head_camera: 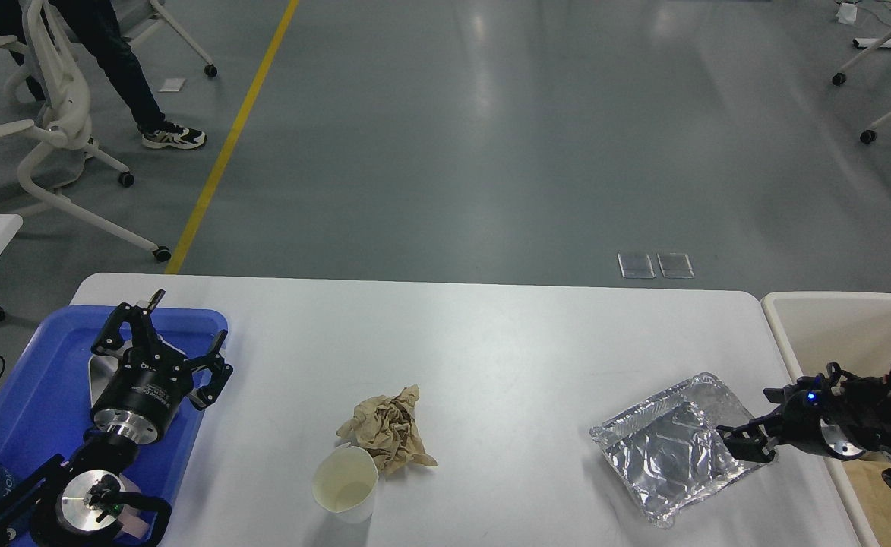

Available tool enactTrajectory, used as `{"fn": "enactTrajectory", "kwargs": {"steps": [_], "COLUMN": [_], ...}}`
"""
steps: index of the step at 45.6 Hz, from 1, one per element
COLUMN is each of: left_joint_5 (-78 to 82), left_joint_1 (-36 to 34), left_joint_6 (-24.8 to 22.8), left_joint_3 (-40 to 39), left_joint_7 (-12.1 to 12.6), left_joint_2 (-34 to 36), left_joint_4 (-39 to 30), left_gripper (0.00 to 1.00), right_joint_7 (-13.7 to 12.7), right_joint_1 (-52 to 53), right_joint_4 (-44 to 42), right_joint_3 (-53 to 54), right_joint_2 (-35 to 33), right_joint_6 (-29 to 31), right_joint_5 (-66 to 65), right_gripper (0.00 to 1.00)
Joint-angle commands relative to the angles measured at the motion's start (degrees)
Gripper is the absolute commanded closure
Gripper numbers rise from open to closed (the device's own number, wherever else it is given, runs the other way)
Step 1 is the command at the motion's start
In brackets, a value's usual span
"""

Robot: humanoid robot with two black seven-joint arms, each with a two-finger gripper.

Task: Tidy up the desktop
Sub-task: 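Reach the right gripper to the foil tray edge and grasp it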

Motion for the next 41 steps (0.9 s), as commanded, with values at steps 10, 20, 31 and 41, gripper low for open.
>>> {"fn": "enactTrajectory", "kwargs": {"steps": [10, 20, 31, 41], "left_joint_5": [0.0, 0.0, 0.0, 0.0], "left_joint_1": [0.2, 0.3, 0.4, 0.4], "left_joint_6": [-0.1, -0.2, -0.2, -0.2], "left_joint_3": [0.1, 0.3, 0.2, 0.2], "left_joint_7": [0.1, 0.1, -0.1, -0.1], "left_joint_2": [0.0, 0.1, 0.1, 0.1], "left_joint_4": [0.0, 0.0, 0.1, 0.1], "left_gripper": [0.04, 0.04, 0.04, 0.04], "right_joint_7": [1.0, 3.9, 8.0, 8.9], "right_joint_1": [0.3, 2.7, 3.8, 3.7], "right_joint_4": [-5.5, -10.5, -14.2, -13.5], "right_joint_3": [-1.8, -4.7, -8.9, -9.0], "right_joint_2": [4.8, 6.8, 7.5, 7.5], "right_joint_6": [-0.9, -3.2, -6.7, -6.7], "right_joint_5": [0.2, -0.1, 0.5, 0.6], "right_gripper": [0.18, 0.31, 0.41, 0.43]}}
